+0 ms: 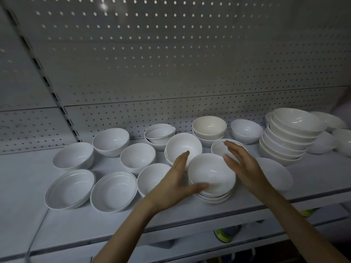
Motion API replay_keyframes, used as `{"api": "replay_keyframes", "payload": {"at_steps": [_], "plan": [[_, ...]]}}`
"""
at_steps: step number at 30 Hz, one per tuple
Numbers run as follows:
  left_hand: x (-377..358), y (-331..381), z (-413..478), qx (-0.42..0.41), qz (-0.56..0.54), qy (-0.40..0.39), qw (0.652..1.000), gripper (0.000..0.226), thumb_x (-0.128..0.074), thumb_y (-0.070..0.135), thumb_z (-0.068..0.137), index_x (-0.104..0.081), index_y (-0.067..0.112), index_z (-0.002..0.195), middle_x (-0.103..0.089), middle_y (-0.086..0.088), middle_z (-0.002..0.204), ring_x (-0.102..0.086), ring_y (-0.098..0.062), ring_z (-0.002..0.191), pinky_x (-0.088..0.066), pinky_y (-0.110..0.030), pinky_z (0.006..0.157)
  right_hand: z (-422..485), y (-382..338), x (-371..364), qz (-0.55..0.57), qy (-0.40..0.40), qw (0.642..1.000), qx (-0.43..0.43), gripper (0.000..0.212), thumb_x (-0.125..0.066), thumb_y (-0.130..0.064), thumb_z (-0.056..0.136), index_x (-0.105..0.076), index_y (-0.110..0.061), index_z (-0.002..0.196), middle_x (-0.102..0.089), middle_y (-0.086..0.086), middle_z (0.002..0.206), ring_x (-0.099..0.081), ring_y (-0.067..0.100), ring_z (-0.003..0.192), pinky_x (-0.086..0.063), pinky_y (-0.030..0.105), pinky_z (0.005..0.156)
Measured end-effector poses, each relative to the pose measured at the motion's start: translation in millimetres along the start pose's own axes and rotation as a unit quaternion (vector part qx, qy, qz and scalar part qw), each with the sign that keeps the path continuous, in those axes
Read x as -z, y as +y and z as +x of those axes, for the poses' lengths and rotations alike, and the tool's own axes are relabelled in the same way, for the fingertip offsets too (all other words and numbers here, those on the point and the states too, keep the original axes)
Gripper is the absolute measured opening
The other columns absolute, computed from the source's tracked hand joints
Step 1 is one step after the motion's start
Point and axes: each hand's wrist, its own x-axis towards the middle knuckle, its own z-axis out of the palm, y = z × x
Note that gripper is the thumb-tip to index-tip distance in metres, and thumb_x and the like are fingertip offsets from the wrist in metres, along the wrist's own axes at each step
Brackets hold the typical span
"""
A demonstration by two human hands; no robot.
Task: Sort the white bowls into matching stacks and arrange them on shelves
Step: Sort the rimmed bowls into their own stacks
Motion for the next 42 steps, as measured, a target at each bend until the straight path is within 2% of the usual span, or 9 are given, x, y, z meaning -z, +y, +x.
{"api": "replay_keyframes", "payload": {"at_steps": [2,5,9,16,22,25,34,38,42], "plan": [[14.4,-2.4,5.4,0.003,0.017,0.063,0.998,0.073,-0.060,0.040,0.088,-0.024,0.019,0.148,-0.028,0.007,0.152,-0.029,-0.009,0.138,-0.023,-0.019,0.110,18.4,-5.7,-3.5,-0.022,-0.004,1.000,0.004,0.034,-0.057,-0.018,0.090,-0.048,-0.029,0.121,-0.047,-0.018,0.126,-0.039,0.001,0.125,-0.034,0.024,0.103],[38.9,-10.4,23.6,0.001,0.057,0.146,0.988,0.051,-0.054,0.025,0.095,-0.039,0.012,0.141,-0.044,-0.002,0.143,-0.040,-0.017,0.131,-0.025,-0.008,0.091,47.9,-14.4,-11.3,-0.075,-0.022,0.997,0.008,0.038,-0.058,-0.018,0.091,-0.049,-0.019,0.128,-0.049,-0.010,0.127,-0.042,0.006,0.123,-0.035,0.024,0.098],[56.0,-24.4,52.6,0.077,0.103,0.140,0.982,0.044,-0.048,0.014,0.097,-0.040,0.005,0.139,-0.047,-0.014,0.141,-0.044,-0.028,0.129,-0.031,-0.021,0.093,86.2,-12.1,-26.1,-0.138,-0.050,0.989,-0.029,0.041,-0.061,-0.014,0.089,-0.051,-0.013,0.129,-0.056,0.002,0.130,-0.052,0.016,0.119,-0.041,0.036,0.104],[52.4,-37.2,76.2,0.078,0.154,0.174,0.969,0.042,-0.050,0.002,0.092,-0.049,0.002,0.133,-0.045,-0.015,0.140,-0.047,-0.030,0.124,-0.034,-0.025,0.098,112.8,-4.7,-42.6,-0.244,-0.084,0.964,-0.068,0.039,-0.064,-0.003,0.083,-0.058,-0.005,0.122,-0.064,0.011,0.118,-0.060,0.020,0.105,-0.041,0.020,0.086],[44.9,-44.7,74.5,0.099,0.145,0.169,0.970,0.027,-0.058,0.008,0.089,-0.063,0.004,0.115,-0.059,-0.015,0.120,-0.056,-0.033,0.108,-0.042,-0.028,0.085,111.6,-4.1,-41.0,-0.225,-0.054,0.970,-0.072,0.032,-0.062,0.001,0.082,-0.064,-0.007,0.112,-0.069,0.009,0.107,-0.058,0.010,0.086,-0.038,0.004,0.063],[40.8,-44.2,75.2,0.116,0.135,0.162,0.971,0.016,-0.060,0.011,0.086,-0.066,0.004,0.099,-0.067,-0.012,0.104,-0.060,-0.031,0.096,-0.044,-0.029,0.075,110.9,-5.9,-42.3,-0.202,-0.041,0.976,-0.076,0.031,-0.061,0.003,0.082,-0.065,-0.006,0.111,-0.069,0.010,0.106,-0.058,0.010,0.085,-0.041,0.013,0.070],[41.0,-31.0,75.3,0.091,0.058,0.203,0.973,0.026,-0.051,-0.007,0.081,-0.067,0.000,0.099,-0.067,-0.010,0.089,-0.061,-0.030,0.091,-0.048,-0.031,0.081,111.8,-9.7,-43.3,-0.174,-0.007,0.983,-0.049,0.030,-0.059,0.007,0.083,-0.066,-0.002,0.111,-0.068,0.011,0.110,-0.059,0.012,0.089,-0.045,0.022,0.085],[45.4,-21.7,72.9,0.058,0.016,0.231,0.971,0.026,-0.052,-0.007,0.088,-0.066,0.000,0.109,-0.068,-0.012,0.107,-0.056,-0.014,0.091,-0.040,-0.008,0.075,114.0,-17.2,-41.4,-0.163,0.021,0.986,-0.031,0.030,-0.061,0.002,0.085,-0.065,-0.005,0.114,-0.068,0.010,0.111,-0.058,0.012,0.092,-0.044,0.023,0.087],[51.3,-14.4,75.2,0.051,-0.072,0.247,0.965,0.031,-0.055,0.001,0.091,-0.062,0.008,0.120,-0.065,-0.005,0.119,-0.059,-0.015,0.106,-0.045,-0.021,0.089,115.0,-28.1,-35.5,-0.129,0.043,0.991,-0.003,0.027,-0.060,0.003,0.085,-0.066,-0.003,0.110,-0.067,0.008,0.107,-0.059,0.013,0.092,-0.046,0.024,0.084]]}}
